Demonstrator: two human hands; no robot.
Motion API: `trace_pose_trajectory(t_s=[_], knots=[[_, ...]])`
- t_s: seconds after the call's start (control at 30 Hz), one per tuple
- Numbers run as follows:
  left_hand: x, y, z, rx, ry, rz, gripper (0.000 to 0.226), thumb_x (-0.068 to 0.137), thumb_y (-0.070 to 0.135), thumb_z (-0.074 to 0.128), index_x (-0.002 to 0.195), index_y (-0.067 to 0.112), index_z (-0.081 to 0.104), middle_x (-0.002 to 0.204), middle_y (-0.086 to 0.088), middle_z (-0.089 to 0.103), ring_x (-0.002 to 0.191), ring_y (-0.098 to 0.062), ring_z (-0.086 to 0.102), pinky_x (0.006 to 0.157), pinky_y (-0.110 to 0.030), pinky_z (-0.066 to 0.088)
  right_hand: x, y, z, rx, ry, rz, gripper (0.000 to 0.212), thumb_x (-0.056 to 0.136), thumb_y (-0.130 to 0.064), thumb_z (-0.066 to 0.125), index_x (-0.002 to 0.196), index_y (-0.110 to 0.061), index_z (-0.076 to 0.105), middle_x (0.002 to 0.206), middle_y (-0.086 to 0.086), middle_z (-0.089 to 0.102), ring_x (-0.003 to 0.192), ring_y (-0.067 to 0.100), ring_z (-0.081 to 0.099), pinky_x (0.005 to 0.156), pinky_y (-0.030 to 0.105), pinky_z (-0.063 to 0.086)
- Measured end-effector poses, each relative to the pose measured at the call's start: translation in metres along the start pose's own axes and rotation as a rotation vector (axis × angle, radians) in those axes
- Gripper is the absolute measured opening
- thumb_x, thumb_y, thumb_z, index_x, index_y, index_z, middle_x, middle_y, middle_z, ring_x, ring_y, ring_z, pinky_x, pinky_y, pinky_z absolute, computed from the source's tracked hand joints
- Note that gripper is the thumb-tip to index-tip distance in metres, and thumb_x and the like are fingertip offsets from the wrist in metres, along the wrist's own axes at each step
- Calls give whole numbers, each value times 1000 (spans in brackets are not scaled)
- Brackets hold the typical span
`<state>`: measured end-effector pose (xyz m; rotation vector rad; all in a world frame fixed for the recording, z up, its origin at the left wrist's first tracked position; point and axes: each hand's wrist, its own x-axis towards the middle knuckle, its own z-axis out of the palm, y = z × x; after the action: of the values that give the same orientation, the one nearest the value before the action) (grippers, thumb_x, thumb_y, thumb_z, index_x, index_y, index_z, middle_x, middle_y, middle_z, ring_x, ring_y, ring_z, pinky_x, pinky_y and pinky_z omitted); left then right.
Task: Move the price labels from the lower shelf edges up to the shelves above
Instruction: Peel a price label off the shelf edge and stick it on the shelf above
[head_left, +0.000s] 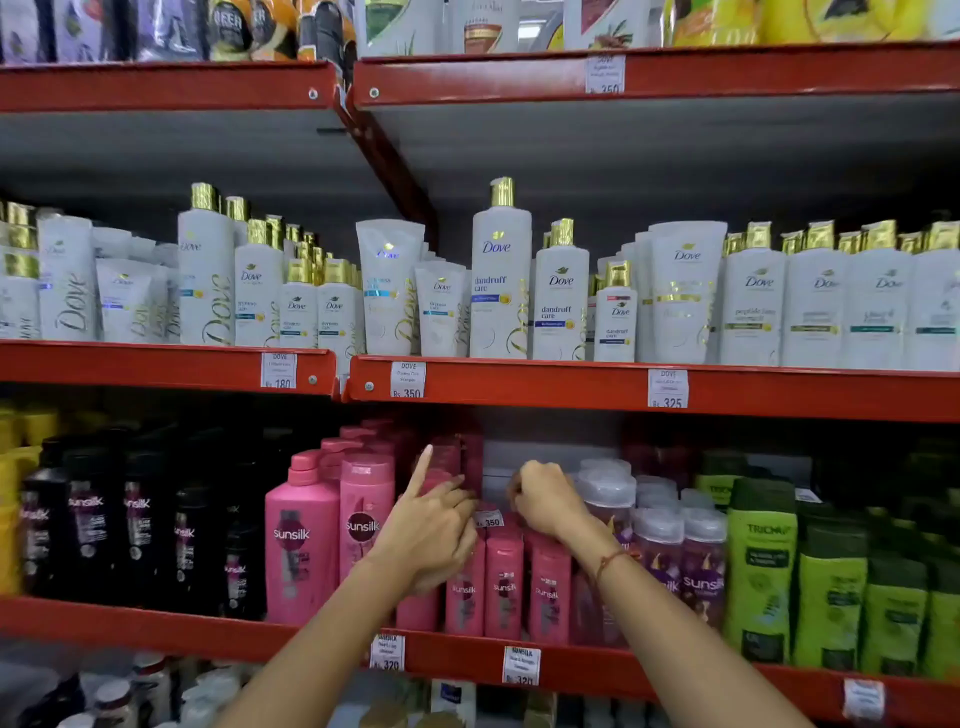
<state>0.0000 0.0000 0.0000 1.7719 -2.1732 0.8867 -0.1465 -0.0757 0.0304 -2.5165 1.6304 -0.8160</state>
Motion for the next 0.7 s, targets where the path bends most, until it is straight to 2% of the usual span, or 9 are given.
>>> trace_pose_trajectory(t_s=[0.13,0.2,0.37,0.47,0.53,0.6,0.67,0.7], knots=[[8,1,7,38,-54,59,47,96,31,27,129,12,56,136,0,59,142,-16,31,109,-57,-26,16,2,15,-10,-122,56,33,93,1,45,123,3,58,129,23,61,120,35,57,97,37,49],[11,2,12,48,-74,80,48,95,31,27,123,12,60,132,0,62,142,-17,31,108,-59,-27,23,2,22,12,-162,75,33,94,-3,46,124,2,59,131,22,61,121,34,58,99,36,48],[11,3,19,56,-80,71,49,92,33,26,113,11,66,117,-3,71,138,-19,38,107,-60,-29,31,2,27,169,-158,137,25,92,-10,55,110,-7,72,121,13,70,114,27,64,97,31,50],[9,3,20,49,-71,64,51,91,33,25,112,10,65,116,-5,71,137,-20,40,108,-60,-28,30,4,31,359,-123,204,22,85,-3,65,104,-6,74,114,12,74,95,17,65,96,30,51],[9,2,19,23,-73,59,50,92,33,26,122,10,59,122,-8,68,138,-20,39,110,-60,-25,27,3,32,490,-74,247,20,82,3,64,97,-6,75,105,12,75,84,14,61,89,29,53],[10,3,16,-53,-49,33,47,93,30,32,133,11,49,130,-9,62,138,-19,38,114,-54,-22,20,1,27,580,-25,260,22,81,5,63,84,-14,74,88,8,72,69,13,59,72,25,51],[10,3,12,-262,68,-43,42,93,21,39,133,13,48,128,-11,62,132,-23,45,120,-39,-8,13,1,19,670,11,247,23,79,5,63,83,-14,75,79,6,68,53,8,52,56,20,45],[9,3,8,-408,158,-117,38,93,17,42,130,14,51,125,-12,64,127,-25,50,120,-33,6,10,2,13,716,22,231,24,78,6,64,87,-12,76,77,6,68,49,7,50,51,19,42]])
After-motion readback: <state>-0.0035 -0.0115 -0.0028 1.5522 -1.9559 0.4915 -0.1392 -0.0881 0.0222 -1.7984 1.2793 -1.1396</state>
